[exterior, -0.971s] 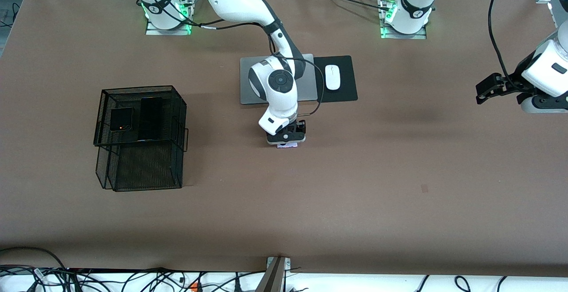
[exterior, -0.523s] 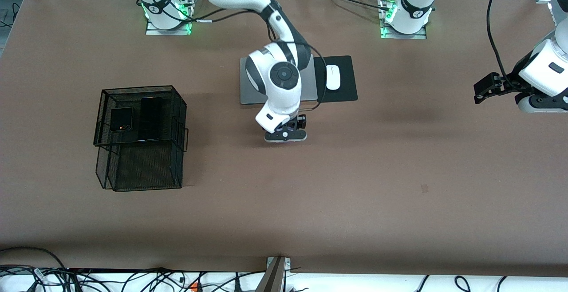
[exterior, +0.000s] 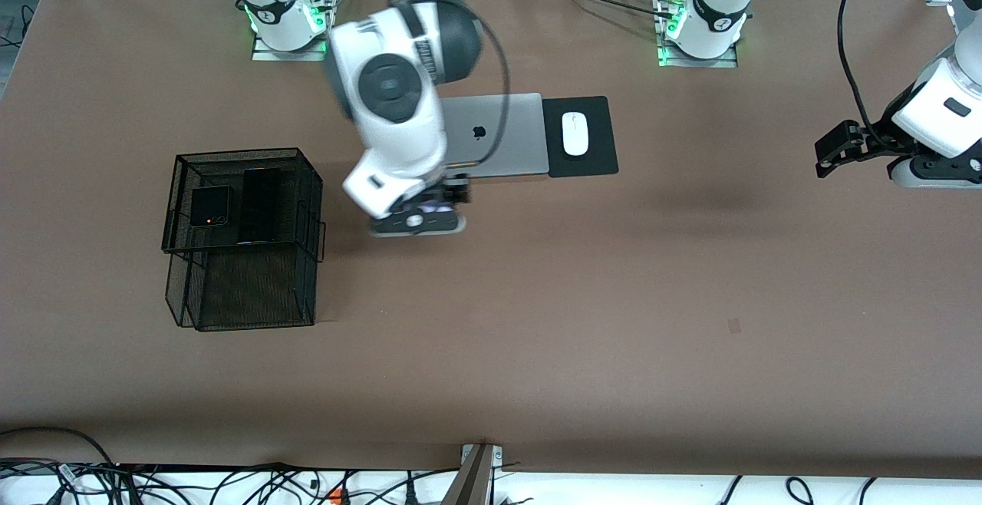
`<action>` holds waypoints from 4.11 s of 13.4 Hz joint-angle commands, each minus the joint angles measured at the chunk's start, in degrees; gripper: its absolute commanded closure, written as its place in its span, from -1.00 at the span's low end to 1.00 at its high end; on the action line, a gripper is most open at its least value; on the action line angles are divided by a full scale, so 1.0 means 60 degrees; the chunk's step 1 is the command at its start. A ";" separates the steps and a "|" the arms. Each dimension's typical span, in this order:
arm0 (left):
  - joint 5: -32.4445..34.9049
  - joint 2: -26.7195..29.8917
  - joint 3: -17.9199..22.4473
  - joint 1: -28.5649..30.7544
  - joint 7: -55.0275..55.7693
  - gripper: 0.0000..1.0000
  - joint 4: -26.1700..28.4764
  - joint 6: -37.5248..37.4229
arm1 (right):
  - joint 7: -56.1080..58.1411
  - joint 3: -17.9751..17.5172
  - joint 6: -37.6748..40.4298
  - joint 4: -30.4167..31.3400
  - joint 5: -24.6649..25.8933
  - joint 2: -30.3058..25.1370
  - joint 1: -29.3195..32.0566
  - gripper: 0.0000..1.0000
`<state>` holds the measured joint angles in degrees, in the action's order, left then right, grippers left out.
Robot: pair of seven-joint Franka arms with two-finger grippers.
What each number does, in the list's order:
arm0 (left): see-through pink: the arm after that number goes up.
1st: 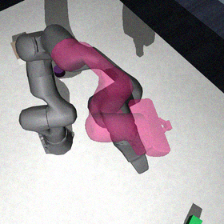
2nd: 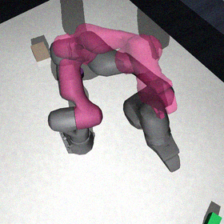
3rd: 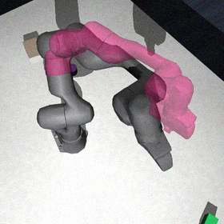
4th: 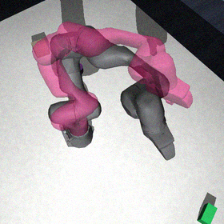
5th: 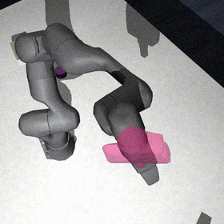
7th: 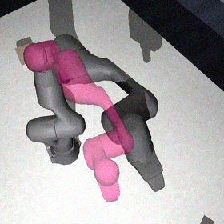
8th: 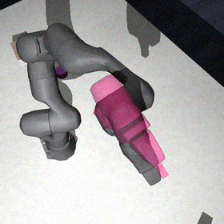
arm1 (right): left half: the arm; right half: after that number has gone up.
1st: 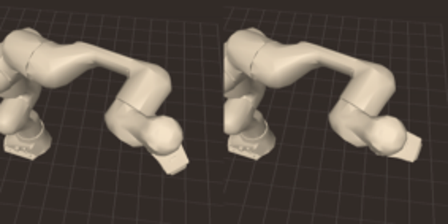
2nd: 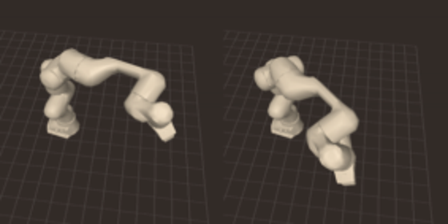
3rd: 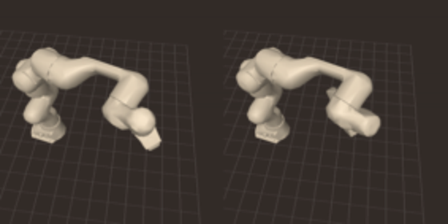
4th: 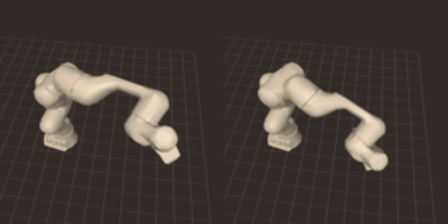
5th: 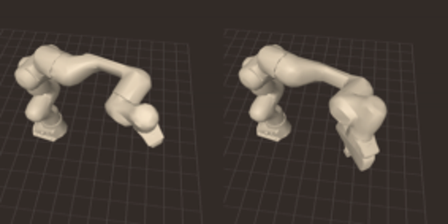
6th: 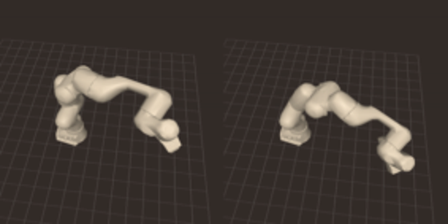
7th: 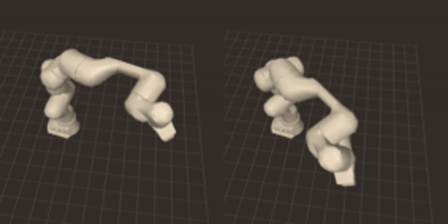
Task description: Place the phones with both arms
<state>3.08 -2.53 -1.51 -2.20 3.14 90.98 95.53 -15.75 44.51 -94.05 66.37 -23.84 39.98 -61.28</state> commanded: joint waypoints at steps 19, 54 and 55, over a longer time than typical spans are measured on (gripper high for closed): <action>-0.0147 0.0964 -0.0143 0.0147 -0.0084 -1.00 0.1258 0.0777 | 0.6814 0.1489 -0.2135 0.1973 -0.3424 0.2375 0.3710 0.15; -0.0147 0.0964 -0.0099 0.0147 -0.0098 -1.00 0.1229 0.0587 | 0.3269 -0.4379 -0.0129 0.4389 0.3780 -0.5208 0.6793 -1.00; -0.0147 0.0964 -0.0099 0.0147 -0.0084 -1.00 0.1229 0.0587 | 0.3269 -0.5097 -0.0130 0.4668 0.3986 -0.5604 0.7554 -1.00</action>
<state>3.08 3.32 -2.05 -1.54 3.13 99.38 100.10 4.74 22.34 -92.96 87.66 -2.71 13.62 -23.87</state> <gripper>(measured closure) 0.000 0.000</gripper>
